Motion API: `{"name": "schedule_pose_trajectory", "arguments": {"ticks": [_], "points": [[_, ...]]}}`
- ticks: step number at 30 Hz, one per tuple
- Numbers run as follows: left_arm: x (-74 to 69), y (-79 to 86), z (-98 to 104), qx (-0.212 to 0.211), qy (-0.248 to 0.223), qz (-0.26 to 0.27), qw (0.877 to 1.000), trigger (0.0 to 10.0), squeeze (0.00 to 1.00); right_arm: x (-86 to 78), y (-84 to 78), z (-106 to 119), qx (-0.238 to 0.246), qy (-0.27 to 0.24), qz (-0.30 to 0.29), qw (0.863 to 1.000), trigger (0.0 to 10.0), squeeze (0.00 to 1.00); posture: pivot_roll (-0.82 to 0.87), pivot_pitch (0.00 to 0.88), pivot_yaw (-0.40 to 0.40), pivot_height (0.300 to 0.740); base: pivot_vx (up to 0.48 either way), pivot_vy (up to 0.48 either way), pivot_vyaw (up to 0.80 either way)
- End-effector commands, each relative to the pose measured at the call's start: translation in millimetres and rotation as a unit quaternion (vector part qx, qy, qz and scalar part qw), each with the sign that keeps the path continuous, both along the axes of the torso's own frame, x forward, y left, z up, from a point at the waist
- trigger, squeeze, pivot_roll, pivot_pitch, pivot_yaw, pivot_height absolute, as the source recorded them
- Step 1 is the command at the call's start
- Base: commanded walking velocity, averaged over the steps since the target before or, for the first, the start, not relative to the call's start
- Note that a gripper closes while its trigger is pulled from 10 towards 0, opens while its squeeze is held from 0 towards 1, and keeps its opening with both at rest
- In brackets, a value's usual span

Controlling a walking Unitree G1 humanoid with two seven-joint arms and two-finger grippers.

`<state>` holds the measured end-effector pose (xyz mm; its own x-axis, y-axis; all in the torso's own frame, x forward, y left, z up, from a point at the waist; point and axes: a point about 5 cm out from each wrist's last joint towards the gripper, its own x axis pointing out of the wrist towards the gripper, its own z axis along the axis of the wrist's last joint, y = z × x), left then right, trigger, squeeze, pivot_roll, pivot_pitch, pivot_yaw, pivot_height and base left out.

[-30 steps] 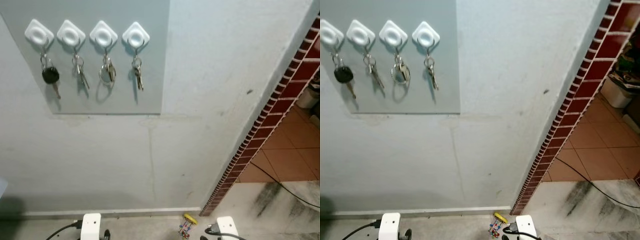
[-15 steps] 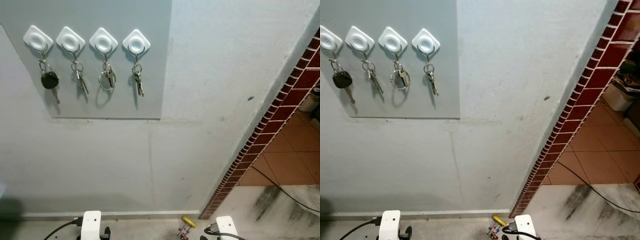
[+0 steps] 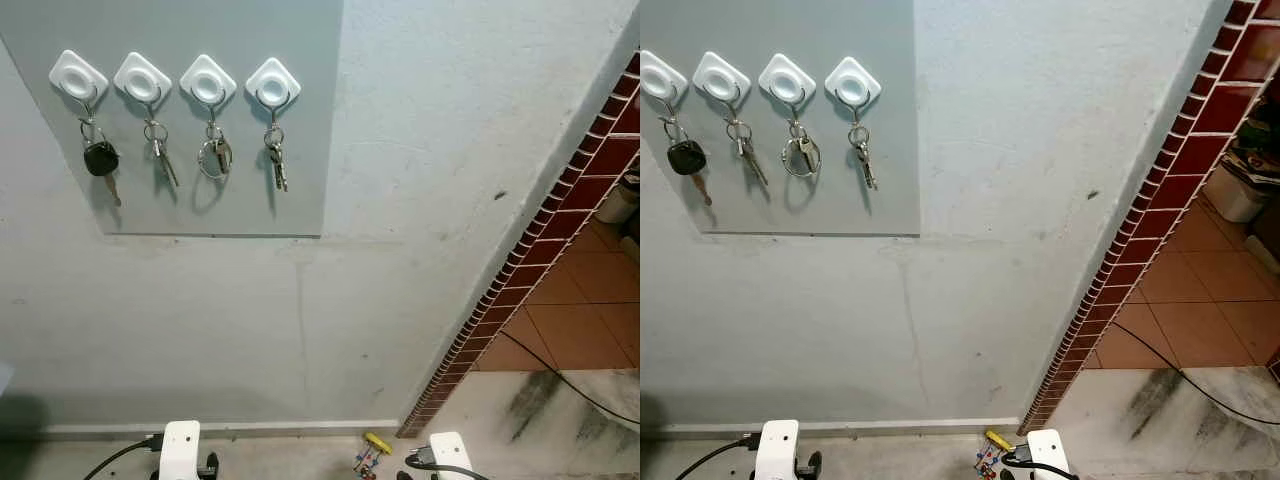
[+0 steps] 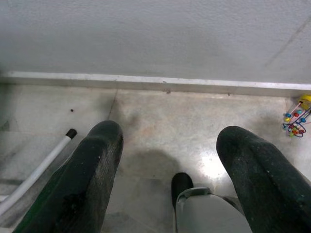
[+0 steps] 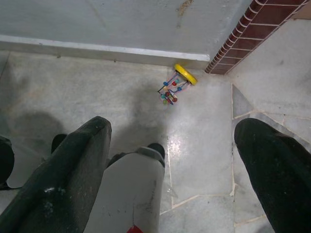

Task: Hang keys on a hook

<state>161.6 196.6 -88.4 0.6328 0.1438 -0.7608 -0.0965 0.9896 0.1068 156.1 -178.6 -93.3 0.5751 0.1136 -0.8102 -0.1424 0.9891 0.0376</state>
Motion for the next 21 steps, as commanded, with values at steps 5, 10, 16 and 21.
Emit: {"name": "schedule_pose_trajectory", "arguments": {"ticks": [5, 10, 16, 21], "points": [[-2.8, 2.2, -0.8, 0.001, 0.003, 0.003, 1.0, 10.0, 0.0, 0.5, -0.5, 0.1, 0.003, 0.001, -0.005, 1.0, 10.0, 0.0, -0.09, 0.0, -0.016, 0.74, 0.0, 0.0, 0.0], [-2.8, 1.6, -1.0, 0.001, 0.004, 0.002, 1.0, 10.0, 0.0, 0.8, -0.9, 0.3, 0.004, 0.0, -0.009, 1.0, 10.0, 0.0, -0.09, 0.0, -0.016, 0.74, 0.0, 0.0, 0.0], [-3.2, 0.9, -1.1, -0.002, 0.002, 0.002, 1.0, 10.0, 0.0, 1.1, -0.8, 0.4, 0.005, 0.0, -0.012, 1.0, 10.0, 0.0, -0.08, 0.0, -0.016, 0.74, 0.0, -0.08, 0.0], [-3.7, 0.7, -1.3, -0.005, 0.002, 0.005, 1.0, 10.0, 0.0, 1.7, -0.4, 0.5, 0.007, 0.0, -0.016, 1.0, 10.0, 0.0, -0.08, 0.0, -0.017, 0.74, 0.0, -0.48, 0.0]]}}
